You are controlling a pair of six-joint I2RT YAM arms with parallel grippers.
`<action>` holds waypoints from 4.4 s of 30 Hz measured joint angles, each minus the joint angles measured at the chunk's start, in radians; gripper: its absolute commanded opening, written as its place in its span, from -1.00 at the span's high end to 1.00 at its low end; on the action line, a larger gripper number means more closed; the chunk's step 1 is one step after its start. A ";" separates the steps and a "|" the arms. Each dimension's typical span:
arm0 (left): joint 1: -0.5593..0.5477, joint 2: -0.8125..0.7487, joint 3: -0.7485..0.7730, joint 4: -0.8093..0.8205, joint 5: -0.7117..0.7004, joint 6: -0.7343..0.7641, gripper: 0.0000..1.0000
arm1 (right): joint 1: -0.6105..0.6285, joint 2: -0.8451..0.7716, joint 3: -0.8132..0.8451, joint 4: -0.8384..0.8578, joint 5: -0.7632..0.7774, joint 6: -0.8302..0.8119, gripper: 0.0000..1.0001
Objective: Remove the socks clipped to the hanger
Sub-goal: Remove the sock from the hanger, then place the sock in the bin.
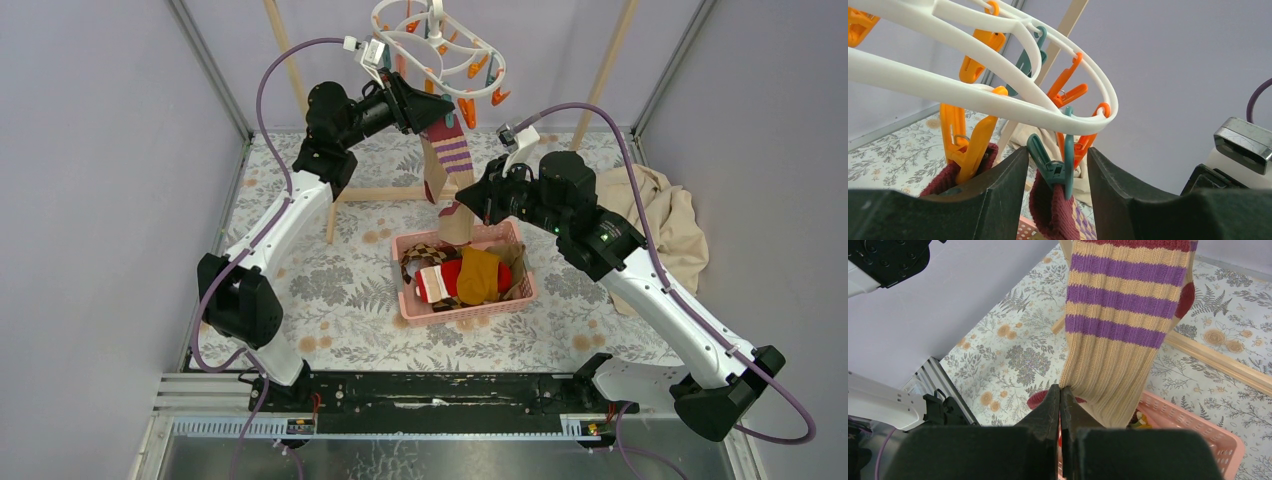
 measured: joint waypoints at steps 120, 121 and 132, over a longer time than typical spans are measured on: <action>0.000 -0.654 -0.661 -0.410 -0.103 0.127 -0.97 | 0.014 0.497 -0.370 0.241 0.051 0.126 0.76; 0.000 -0.657 -0.661 -0.412 -0.105 0.128 -0.98 | 0.014 0.487 -0.364 0.224 0.056 0.119 0.74; 0.000 -0.657 -0.661 -0.425 -0.106 0.130 -0.98 | 0.014 0.264 -0.296 0.084 0.108 0.066 0.21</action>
